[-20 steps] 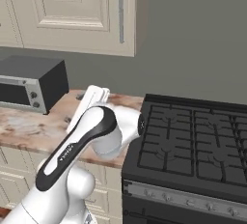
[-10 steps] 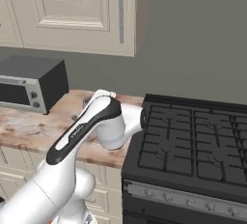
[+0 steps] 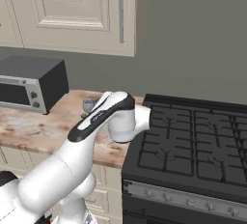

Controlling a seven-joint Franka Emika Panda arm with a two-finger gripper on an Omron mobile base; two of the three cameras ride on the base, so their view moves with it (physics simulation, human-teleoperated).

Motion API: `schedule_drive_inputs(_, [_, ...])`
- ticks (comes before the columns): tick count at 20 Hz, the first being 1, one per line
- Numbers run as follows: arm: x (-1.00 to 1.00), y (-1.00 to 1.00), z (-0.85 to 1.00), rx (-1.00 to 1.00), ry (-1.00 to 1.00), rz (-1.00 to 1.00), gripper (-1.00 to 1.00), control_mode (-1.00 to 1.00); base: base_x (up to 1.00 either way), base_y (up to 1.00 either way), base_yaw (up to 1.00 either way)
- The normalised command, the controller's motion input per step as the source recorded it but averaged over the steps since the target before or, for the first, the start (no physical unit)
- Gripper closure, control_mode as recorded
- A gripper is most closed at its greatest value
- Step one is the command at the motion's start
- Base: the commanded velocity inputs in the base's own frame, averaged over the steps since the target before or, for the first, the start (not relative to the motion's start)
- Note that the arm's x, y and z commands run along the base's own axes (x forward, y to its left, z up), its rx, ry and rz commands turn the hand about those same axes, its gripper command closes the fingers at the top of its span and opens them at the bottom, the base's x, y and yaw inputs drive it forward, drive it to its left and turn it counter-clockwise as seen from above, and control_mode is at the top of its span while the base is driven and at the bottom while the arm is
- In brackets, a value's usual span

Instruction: Retrieve the wine glasses from the counter and place one next to each plate.

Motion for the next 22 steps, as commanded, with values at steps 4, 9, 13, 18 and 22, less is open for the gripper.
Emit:
schedule_drive_inputs(4, [0.41,0.0,-0.33,-0.03,0.03,0.0,-1.0,-1.0,0.0,0.0,0.0])
schedule_drive_inputs(9, [0.31,0.0,-0.36,-0.06,0.06,0.0,-1.0,-1.0,0.0,0.0,0.0])
schedule_drive_inputs(13, [0.31,0.0,-0.42,-0.01,0.06,0.0,-1.0,-1.0,0.0,0.0,0.0])
schedule_drive_inputs(18, [0.3,0.0,-0.42,0.0,0.09,0.0,-1.0,-1.0,0.0,0.0,0.0])
schedule_drive_inputs(22, [0.33,0.01,-0.27,0.0,0.14,0.0,-1.0,-1.0,0.0,0.0,0.0])
